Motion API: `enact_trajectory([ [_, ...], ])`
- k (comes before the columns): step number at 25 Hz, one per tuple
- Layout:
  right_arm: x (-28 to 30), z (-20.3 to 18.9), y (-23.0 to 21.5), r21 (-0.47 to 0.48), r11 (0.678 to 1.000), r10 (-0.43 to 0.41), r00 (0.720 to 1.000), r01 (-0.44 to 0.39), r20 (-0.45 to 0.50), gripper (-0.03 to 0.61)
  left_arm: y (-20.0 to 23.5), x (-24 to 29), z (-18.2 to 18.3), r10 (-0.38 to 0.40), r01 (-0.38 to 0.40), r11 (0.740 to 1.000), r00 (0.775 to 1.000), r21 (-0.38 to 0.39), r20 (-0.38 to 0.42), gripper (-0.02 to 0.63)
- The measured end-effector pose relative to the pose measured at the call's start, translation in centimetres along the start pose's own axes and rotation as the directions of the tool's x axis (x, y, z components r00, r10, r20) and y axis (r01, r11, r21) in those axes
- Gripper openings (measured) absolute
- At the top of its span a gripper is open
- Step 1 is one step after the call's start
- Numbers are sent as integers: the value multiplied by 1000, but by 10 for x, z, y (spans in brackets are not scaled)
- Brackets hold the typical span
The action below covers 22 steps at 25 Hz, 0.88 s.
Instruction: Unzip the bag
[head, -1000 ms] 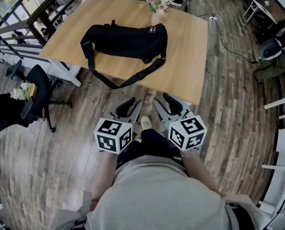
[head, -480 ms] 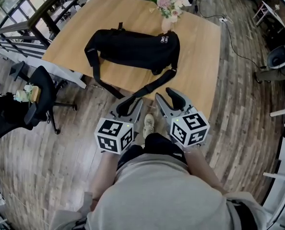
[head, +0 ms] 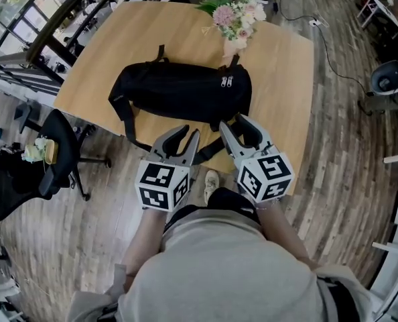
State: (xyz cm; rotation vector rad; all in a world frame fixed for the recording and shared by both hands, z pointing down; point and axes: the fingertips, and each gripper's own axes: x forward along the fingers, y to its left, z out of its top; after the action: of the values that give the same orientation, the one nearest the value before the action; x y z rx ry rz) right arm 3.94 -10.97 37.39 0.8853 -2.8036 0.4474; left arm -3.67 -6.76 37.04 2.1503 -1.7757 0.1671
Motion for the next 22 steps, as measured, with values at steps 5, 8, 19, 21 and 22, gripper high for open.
enact_trajectory([
  [5, 18, 8, -37, 17, 999, -33, 999, 33, -8, 168, 1, 44, 15, -34, 34, 999, 999, 8, -4, 98],
  [8, 24, 14, -53, 17, 999, -50, 999, 50, 1, 167, 1, 63, 19, -59, 59, 998, 998, -22, -8, 98],
  [19, 37, 17, -83, 54, 993, -108, 994, 108, -9, 174, 3, 105, 27, -111, 111, 994, 993, 10, -50, 98],
  [21, 39, 14, -85, 63, 991, -120, 993, 121, -17, 184, 1, 111, 29, -132, 135, 990, 990, 41, -58, 98],
  [22, 40, 13, -86, 68, 989, -130, 991, 131, -19, 187, -1, 114, 30, -149, 153, 987, 987, 58, -65, 98],
])
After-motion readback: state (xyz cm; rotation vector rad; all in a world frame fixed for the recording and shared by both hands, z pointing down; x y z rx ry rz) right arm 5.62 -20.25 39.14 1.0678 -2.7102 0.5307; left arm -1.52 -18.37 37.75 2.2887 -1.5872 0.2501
